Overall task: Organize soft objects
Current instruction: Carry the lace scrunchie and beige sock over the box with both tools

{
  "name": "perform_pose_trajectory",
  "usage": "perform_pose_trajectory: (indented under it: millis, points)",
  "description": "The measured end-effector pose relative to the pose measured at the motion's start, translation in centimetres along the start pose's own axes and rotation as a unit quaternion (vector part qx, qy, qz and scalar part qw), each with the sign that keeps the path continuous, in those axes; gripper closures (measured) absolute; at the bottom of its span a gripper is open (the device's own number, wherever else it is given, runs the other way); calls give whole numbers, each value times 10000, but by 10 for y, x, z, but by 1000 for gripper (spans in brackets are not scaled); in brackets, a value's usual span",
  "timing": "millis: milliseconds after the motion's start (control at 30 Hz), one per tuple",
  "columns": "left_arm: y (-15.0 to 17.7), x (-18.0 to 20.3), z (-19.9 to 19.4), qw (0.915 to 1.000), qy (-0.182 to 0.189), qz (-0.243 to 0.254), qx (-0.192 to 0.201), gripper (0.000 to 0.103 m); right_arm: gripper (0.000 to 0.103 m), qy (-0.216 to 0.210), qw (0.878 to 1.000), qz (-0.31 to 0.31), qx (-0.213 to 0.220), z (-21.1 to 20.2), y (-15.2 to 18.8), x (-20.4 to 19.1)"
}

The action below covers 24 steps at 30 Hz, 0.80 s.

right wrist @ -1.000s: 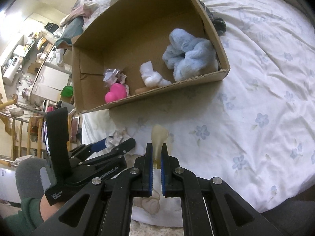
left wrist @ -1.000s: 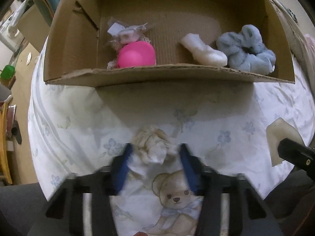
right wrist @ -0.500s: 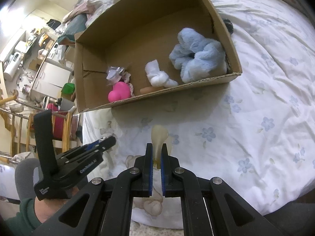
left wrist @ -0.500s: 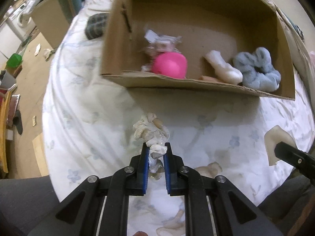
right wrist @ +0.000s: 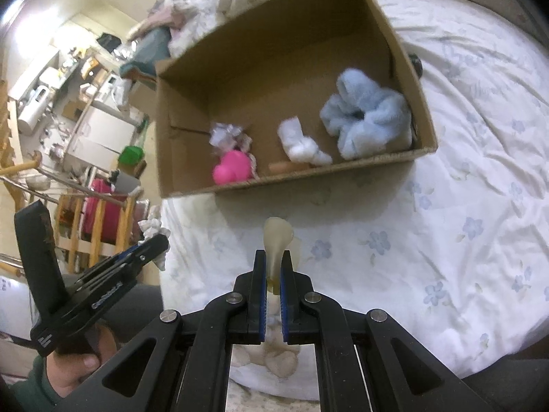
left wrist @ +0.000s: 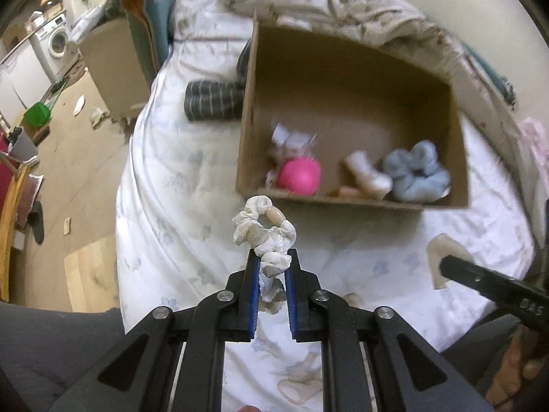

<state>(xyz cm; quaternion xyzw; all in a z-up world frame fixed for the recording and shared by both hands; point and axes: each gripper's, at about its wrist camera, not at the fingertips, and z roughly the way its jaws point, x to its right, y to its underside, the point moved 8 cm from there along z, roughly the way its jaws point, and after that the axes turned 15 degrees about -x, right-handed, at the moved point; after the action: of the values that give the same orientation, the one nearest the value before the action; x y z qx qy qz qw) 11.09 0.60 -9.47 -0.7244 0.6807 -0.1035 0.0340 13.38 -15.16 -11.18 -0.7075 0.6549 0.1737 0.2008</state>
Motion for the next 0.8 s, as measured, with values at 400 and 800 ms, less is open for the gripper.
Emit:
perform_pose_trajectory:
  millis: [400, 800]
  points:
    - [-52, 16, -68, 9975, 228, 206, 632, 91, 95, -439, 9942, -168, 968, -83, -41, -17]
    - [-106, 34, -32, 9976, 159, 472, 490, 91, 95, -492, 9914, 72, 1215, -85, -97, 16]
